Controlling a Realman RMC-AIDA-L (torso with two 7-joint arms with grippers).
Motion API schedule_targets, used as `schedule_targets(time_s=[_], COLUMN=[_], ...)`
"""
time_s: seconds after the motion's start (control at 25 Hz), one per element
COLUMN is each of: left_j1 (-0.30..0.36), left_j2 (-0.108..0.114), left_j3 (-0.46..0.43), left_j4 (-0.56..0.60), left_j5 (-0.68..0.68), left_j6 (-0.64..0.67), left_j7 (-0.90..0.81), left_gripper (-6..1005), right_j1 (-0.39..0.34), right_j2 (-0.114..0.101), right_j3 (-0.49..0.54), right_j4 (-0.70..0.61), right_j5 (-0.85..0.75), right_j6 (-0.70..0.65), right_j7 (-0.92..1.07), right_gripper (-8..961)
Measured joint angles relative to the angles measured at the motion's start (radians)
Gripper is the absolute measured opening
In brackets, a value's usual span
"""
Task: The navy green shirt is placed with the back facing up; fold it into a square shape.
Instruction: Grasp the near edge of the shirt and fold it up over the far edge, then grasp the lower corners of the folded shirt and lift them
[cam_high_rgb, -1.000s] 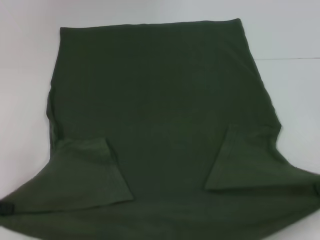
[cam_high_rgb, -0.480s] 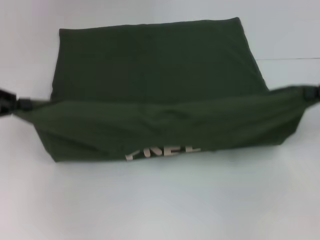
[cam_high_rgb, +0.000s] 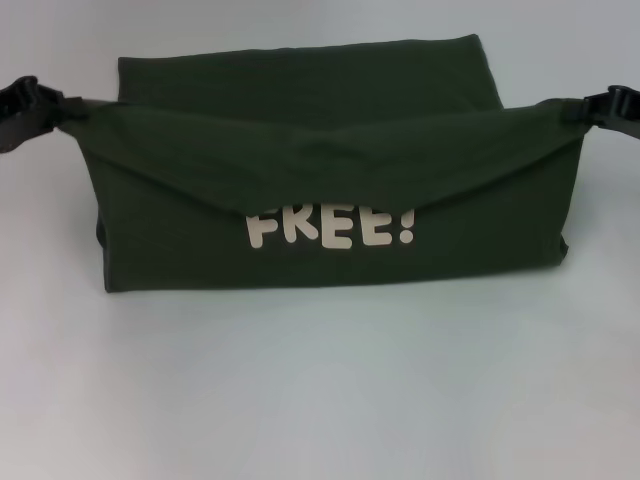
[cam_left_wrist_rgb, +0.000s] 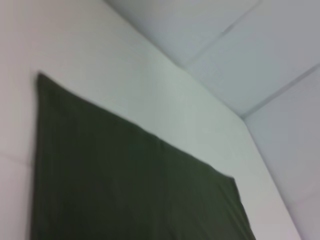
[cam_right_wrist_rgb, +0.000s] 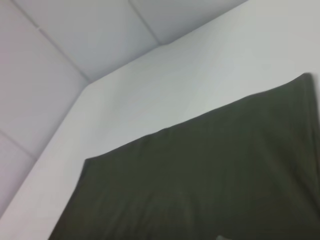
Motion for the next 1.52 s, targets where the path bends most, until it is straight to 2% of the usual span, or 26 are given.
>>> schedule_targets(time_s=[0.04,0.16,0.2,0.32,0.52,0.6,0.8,1.12,1.28,1.36,1.44,1.52], left_j1=[0.000,-0.006,-0.010,-0.011,-0.013,-0.013,-0.013,-0.019,-0.017,-0.009,0.008,0.028], left_j2=[0.000,-0.031,-0.042,-0.049,-0.076,-0.079,-0.105,-0.120,-0.116,-0.106,-0.084,-0.064], left_j3=[0.000,0.000,0.001,0.002,0.001,-0.001,-0.003,0.005,0.007,0.007,0.007,0.007], left_j4=[0.000,-0.004,-0.015,-0.032,-0.062,-0.063,-0.067,-0.082,-0.080,-0.069,-0.054,-0.039], left_j5=[0.000,-0.028,-0.041,-0.055,-0.064,-0.066,-0.118,-0.129,-0.120,-0.120,-0.124,-0.125], left_j6=[0.000,-0.094,-0.142,-0.183,-0.281,-0.288,-0.330,-0.381,-0.405,-0.389,-0.331,-0.238], left_j7=[0.000,0.044,0.067,0.090,0.125,0.137,0.209,0.233,0.229,0.229,0.230,0.238], left_gripper=[13,12,12,13,22,27,52,104,290,371,441,511], right_j1=[0.004,0.018,0.027,0.038,0.073,0.078,0.089,0.091,0.086,0.080,0.069,0.034], right_j2=[0.007,0.031,0.046,0.058,0.084,0.087,0.106,0.113,0.116,0.116,0.111,0.099], right_j3=[0.000,-0.001,-0.001,-0.001,-0.018,-0.021,-0.024,-0.024,-0.021,-0.017,-0.016,-0.017], right_j4=[0.006,0.016,0.021,0.022,0.066,0.073,0.082,0.084,0.077,0.074,0.064,0.024], right_j5=[0.001,0.015,0.022,0.024,0.025,0.025,0.026,0.026,0.026,0.026,0.026,0.047], right_j6=[0.027,0.102,0.144,0.187,0.329,0.349,0.402,0.423,0.423,0.416,0.396,0.309], right_j7=[-0.006,-0.029,-0.040,-0.048,-0.074,-0.080,-0.113,-0.117,-0.118,-0.118,-0.118,-0.118], right_gripper=[31,32,32,32,33,33,34,364,543,603,663,723])
